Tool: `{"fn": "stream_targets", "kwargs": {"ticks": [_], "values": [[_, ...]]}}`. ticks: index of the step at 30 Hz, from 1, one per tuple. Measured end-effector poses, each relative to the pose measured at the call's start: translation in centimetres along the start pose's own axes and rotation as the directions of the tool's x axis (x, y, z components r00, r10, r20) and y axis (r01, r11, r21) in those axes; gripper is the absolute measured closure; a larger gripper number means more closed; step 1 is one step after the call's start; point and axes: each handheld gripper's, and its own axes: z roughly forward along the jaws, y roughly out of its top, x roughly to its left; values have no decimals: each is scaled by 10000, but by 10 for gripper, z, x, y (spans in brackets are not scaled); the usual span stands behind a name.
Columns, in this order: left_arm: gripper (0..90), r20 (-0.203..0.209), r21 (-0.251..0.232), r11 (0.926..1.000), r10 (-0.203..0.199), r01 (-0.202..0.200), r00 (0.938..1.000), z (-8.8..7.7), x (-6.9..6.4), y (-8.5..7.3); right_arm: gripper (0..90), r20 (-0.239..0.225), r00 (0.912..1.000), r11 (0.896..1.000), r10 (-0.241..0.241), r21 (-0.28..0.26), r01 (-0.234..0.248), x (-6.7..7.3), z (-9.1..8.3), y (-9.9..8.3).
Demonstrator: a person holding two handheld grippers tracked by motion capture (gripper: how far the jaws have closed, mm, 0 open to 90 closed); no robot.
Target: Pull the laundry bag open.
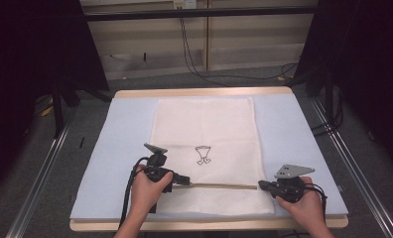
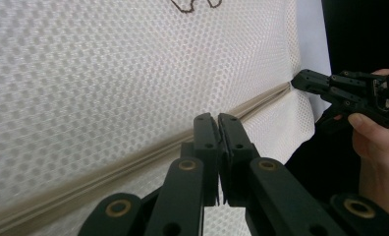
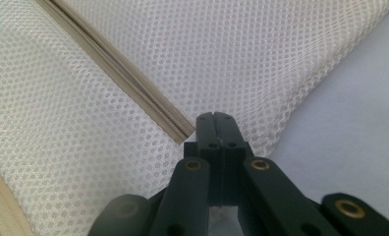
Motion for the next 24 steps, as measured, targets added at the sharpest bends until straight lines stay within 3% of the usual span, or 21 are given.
{"fn": "stream_targets", "kwargs": {"ticks": [24], "values": [[876,-185,-271,9994,-240,235,9995,-24,18,-6,900,-14,10000,10000,13,-69,-13,0,0,-1]]}}
